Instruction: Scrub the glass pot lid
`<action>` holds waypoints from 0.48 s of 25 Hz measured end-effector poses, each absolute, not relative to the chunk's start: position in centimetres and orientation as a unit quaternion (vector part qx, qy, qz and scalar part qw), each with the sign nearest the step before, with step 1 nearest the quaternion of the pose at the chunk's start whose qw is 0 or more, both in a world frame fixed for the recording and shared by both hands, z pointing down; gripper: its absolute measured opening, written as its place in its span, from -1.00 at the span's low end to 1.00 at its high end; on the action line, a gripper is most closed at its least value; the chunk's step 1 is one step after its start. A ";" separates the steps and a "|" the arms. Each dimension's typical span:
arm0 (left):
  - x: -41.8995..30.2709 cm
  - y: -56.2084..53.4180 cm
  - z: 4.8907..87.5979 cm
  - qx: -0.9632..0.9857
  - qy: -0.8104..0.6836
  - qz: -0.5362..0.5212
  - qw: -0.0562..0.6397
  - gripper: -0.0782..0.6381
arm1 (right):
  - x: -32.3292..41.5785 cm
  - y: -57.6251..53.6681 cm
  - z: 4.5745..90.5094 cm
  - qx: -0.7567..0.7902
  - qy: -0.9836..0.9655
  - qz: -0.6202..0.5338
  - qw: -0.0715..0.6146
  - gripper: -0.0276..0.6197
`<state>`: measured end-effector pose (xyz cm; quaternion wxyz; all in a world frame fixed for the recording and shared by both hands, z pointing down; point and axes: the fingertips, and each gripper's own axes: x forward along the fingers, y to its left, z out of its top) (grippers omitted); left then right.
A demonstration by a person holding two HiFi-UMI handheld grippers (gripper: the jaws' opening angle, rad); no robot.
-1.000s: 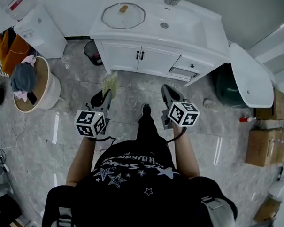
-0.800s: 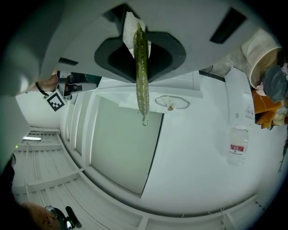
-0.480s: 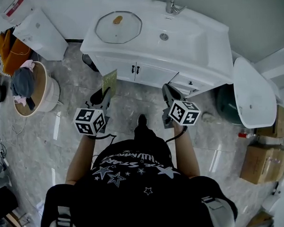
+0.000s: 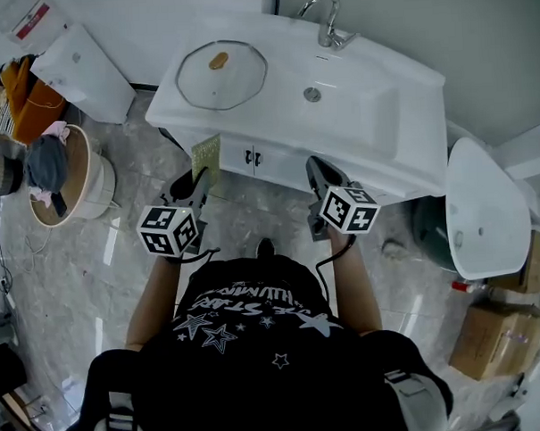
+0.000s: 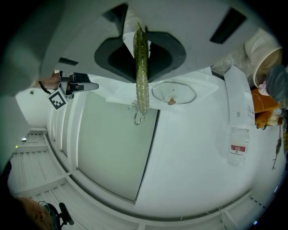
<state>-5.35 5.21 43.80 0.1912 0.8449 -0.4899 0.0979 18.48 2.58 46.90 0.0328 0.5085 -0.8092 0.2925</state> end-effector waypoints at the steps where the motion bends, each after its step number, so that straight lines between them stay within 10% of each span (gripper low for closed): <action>1: -5.1 4.7 43.8 0.843 -0.493 0.096 0.193 -0.58 | 18.7 1.9 47.0 0.506 -0.811 0.293 0.033 -0.89; 12: -6.1 1.1 44.6 0.828 -0.506 0.097 0.223 -0.58 | 17.5 -2.2 48.5 0.484 -0.814 0.317 0.042 -0.89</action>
